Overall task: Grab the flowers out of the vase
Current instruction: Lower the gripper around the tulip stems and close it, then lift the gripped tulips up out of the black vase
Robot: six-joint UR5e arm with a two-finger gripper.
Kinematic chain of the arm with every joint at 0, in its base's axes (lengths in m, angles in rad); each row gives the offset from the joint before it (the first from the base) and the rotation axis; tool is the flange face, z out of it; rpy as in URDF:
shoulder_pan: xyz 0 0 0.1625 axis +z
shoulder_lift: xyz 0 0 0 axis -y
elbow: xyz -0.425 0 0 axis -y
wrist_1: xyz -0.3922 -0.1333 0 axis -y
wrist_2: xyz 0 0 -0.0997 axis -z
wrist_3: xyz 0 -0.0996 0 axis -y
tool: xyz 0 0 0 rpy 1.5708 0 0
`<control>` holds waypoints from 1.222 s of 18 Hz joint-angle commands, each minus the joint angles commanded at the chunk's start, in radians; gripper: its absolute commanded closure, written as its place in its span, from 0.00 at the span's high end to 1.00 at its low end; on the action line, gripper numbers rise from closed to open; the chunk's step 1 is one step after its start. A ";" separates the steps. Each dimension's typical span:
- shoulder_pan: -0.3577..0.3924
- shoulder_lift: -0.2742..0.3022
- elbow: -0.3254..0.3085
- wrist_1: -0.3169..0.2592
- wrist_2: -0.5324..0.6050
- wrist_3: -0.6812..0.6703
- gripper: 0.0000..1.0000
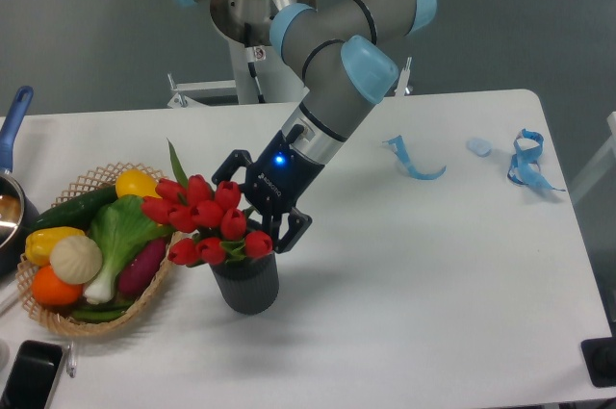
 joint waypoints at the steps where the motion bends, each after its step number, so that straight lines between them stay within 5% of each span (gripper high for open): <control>1: 0.000 0.000 0.000 0.000 0.000 0.000 0.45; 8: 0.006 0.006 -0.005 0.000 0.000 0.000 0.34; 22: 0.028 0.103 0.032 0.000 -0.087 -0.130 0.34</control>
